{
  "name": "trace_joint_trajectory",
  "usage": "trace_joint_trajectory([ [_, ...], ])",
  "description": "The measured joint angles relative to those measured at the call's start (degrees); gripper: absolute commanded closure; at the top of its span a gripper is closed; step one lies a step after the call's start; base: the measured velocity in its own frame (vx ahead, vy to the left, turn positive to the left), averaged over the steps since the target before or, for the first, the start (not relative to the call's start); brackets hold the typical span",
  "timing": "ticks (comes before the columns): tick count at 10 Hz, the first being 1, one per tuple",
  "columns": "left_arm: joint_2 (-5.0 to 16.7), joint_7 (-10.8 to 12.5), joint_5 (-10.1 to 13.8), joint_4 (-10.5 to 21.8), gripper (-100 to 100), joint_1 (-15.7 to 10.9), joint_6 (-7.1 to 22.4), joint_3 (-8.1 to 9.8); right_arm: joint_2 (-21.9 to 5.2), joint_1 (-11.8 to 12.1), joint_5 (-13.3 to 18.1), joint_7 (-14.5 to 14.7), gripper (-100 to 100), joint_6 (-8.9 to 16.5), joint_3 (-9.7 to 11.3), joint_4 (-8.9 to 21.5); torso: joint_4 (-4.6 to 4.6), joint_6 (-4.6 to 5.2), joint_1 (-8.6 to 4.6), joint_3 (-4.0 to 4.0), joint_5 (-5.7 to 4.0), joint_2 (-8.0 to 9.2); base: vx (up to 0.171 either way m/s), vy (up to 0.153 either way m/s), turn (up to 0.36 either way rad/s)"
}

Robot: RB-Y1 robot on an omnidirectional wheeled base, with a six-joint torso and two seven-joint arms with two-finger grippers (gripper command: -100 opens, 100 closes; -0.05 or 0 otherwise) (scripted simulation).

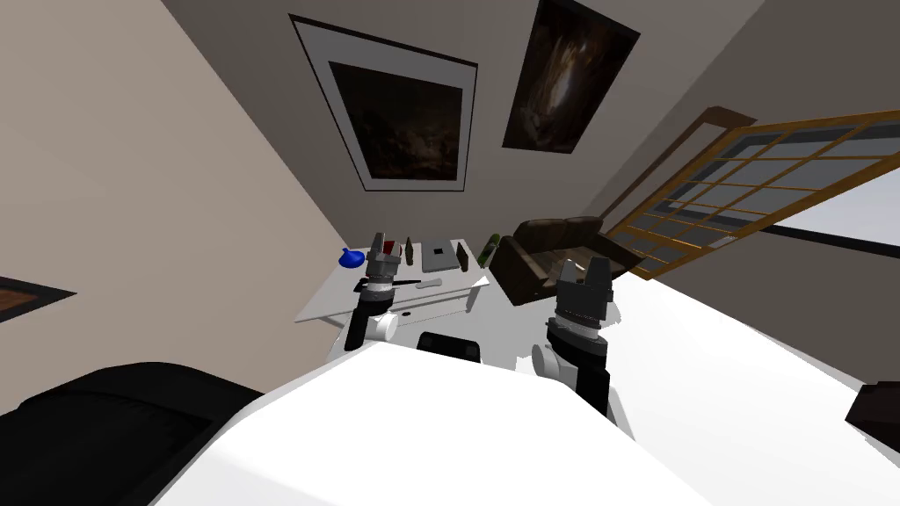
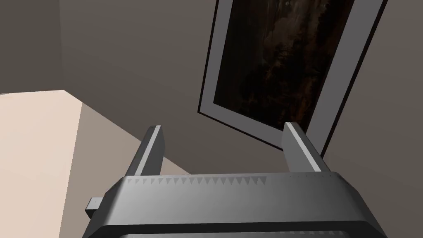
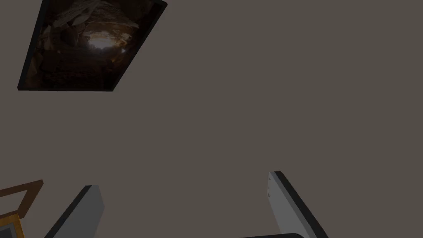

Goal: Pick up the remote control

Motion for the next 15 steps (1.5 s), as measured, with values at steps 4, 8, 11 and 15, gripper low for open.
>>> trace_joint_trajectory([
  [4,3.54,0.99,0.6,3.19,-100,-2.71,5.16,0.5,0.0,0.0,0.0,0.0,0,0.0,0.0,0.0,0.0,0.01,-0.08,0.01,-0.02,0.02,-0.007,-0.022,-0.076],
  [8,4.91,1.91,0.95,6.41,-100,-6.32,11.29,0.81,0.0,0.0,0.0,0.0,0,0.0,0.0,0.0,0.0,0.02,-0.08,0.0,-0.02,0.0,-0.005,-0.019,-0.058],
  [11,5.38,2.47,1.1,8.04,-100,-8.03,15.38,0.89,0.0,0.0,0.0,0.0,0,0.0,0.0,0.0,0.0,-0.01,-0.07,0.0,-0.02,0.0,-0.002,-0.021,-0.058],
  [15,5.76,3.26,1.31,11.22,-100,-11.2,21.02,1.08,0.0,0.0,0.0,0.0,0,0.0,0.0,0.0,0.0,-0.01,-0.07,-0.01,-0.02,-0.01,-0.001,-0.021,-0.062],
])
